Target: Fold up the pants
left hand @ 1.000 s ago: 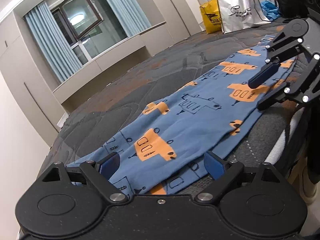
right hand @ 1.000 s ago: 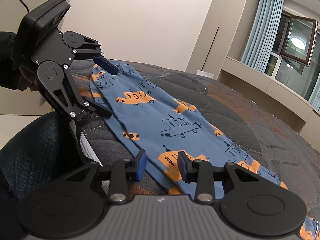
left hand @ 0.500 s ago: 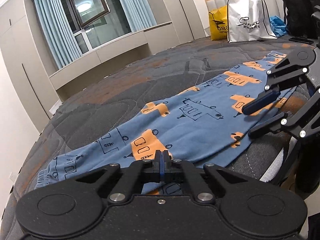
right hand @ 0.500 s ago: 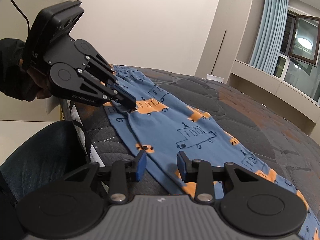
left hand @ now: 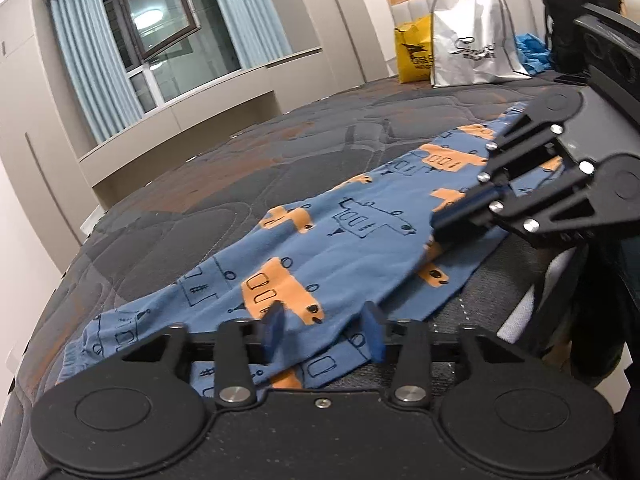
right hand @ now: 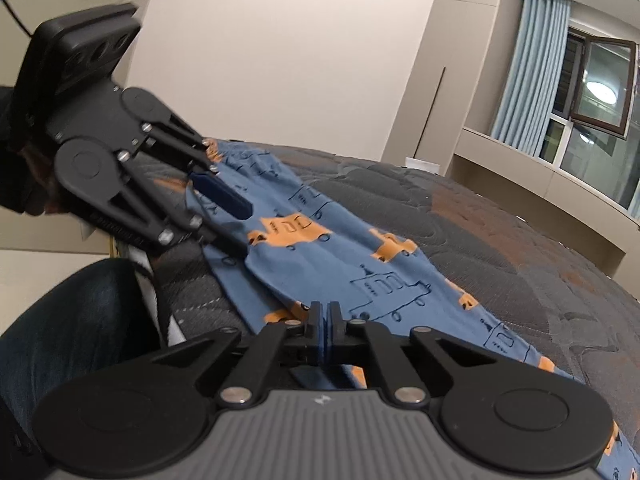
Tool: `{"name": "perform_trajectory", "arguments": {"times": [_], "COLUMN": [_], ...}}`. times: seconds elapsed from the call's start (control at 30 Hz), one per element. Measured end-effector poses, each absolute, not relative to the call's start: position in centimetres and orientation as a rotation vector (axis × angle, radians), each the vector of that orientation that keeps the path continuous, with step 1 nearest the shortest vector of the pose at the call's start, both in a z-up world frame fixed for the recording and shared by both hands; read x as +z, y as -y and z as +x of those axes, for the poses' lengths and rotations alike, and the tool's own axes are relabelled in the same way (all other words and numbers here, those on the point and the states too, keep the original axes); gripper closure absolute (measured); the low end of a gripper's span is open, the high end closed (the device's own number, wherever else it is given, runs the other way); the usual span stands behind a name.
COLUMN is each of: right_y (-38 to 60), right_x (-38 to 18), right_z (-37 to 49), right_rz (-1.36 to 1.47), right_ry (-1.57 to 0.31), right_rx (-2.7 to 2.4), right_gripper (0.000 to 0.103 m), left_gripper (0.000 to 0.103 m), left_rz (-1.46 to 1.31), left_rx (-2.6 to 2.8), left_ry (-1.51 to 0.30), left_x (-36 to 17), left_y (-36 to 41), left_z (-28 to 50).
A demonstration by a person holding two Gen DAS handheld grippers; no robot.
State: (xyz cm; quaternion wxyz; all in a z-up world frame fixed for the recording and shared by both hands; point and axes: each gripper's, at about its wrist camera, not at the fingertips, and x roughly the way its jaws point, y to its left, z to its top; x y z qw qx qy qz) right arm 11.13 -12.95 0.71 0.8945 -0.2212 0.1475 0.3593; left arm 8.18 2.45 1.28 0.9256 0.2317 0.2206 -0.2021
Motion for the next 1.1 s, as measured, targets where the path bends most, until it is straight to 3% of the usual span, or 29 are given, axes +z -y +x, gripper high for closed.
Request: {"name": "perform_trajectory", "arguments": {"times": [0.13, 0.17, 0.27, 0.4, 0.43, 0.5, 0.53, 0.6, 0.67, 0.7, 0.73, 1.1], "right_y": [13.0, 13.1, 13.1, 13.2, 13.3, 13.5, 13.4, 13.2, 12.9, 12.9, 12.8, 13.9], "right_x": [0.9, 1.0, 1.0, 1.0, 1.1, 1.1, 1.1, 0.8, 0.5, 0.4, 0.3, 0.6], "right_z": [11.4, 11.4, 11.3, 10.9, 10.7, 10.4, 10.3, 10.3, 10.5, 10.7, 10.8, 9.9], "right_rz": [-0.450, -0.448, -0.442, -0.444, -0.443, -0.435, -0.438, -0.453, -0.455, -0.454, -0.459, -0.476], "right_ry": [-0.297, -0.294, -0.291, -0.299, -0.299, -0.293, -0.295, -0.299, -0.312, -0.316, -0.318, -0.333], "right_rx": [0.734, 0.732, 0.730, 0.744, 0.755, 0.787, 0.792, 0.789, 0.784, 0.780, 0.768, 0.792], "right_gripper": [0.102, 0.102, 0.102, 0.100, 0.097, 0.081, 0.068, 0.065, 0.069, 0.092, 0.100, 0.103], "left_gripper": [0.048, 0.053, 0.095, 0.103, 0.103, 0.103, 0.103, 0.103, 0.103, 0.103, 0.103, 0.103], "left_rz": [0.497, 0.501, 0.493, 0.474, 0.477, 0.475, 0.474, 0.472, 0.474, 0.477, 0.481, 0.484], "left_rx": [-0.429, -0.424, -0.372, -0.371, -0.370, -0.371, -0.372, -0.373, -0.376, -0.380, -0.385, -0.396], "left_ry": [-0.451, -0.452, -0.476, -0.463, -0.460, -0.457, -0.456, -0.454, -0.454, -0.455, -0.455, -0.476], "left_x": [1.0, 0.9, 0.7, 1.0, 1.0, 1.1, 1.1, 1.1, 1.2, 1.2, 1.1, 0.7], "left_y": [-1.9, -1.8, -1.6, -1.9, -1.9, -2.0, -2.0, -2.1, -2.1, -2.1, -2.2, -2.2], "left_z": [8.3, 8.5, 9.5, 9.6, 9.6, 9.5, 9.4, 9.3, 9.1, 8.9, 8.8, 7.9]}}
